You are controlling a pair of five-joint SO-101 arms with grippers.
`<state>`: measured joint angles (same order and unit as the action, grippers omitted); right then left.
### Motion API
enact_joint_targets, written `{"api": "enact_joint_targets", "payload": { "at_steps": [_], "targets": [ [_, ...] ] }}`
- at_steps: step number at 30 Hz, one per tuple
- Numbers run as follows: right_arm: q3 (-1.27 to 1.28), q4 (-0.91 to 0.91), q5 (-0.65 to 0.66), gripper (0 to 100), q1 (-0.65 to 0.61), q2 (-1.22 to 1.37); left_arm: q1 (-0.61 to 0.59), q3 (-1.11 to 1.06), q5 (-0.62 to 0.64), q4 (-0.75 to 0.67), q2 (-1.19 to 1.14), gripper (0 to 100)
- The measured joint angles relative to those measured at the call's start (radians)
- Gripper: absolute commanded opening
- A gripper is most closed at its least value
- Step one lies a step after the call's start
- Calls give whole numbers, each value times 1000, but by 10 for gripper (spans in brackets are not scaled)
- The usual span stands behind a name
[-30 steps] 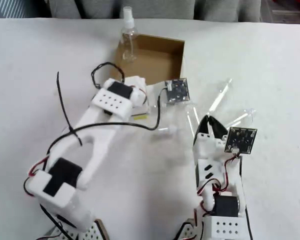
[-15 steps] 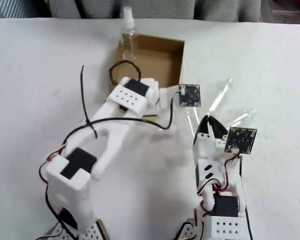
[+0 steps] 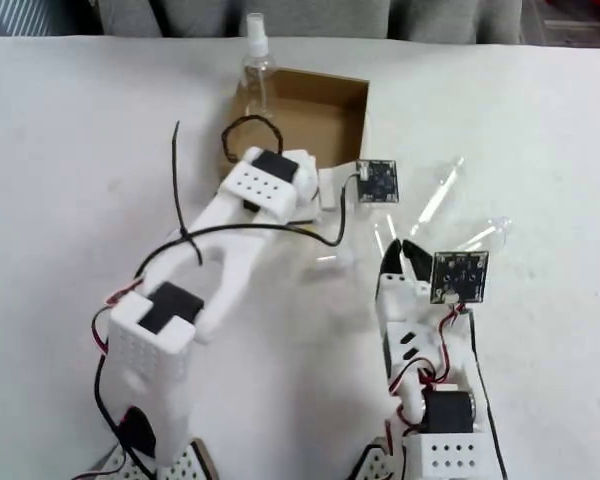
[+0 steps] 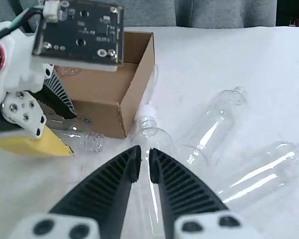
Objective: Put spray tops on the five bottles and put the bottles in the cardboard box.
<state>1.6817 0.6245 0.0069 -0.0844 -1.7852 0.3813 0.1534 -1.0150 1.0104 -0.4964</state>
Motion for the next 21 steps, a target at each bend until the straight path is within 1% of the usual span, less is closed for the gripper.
{"api": "enact_joint_targets", "payload": {
  "at_steps": [5, 14, 21],
  "targets": [
    [0, 0, 11, 17, -5, 0, -3, 9, 0, 35, -2, 200],
    [0, 0, 14, 17, -5, 0, -6, 35, -9, 215, 8, 199],
    [0, 0, 14, 17, -5, 0, -8, 25, -9, 345, 57, 199]
  ]
}}
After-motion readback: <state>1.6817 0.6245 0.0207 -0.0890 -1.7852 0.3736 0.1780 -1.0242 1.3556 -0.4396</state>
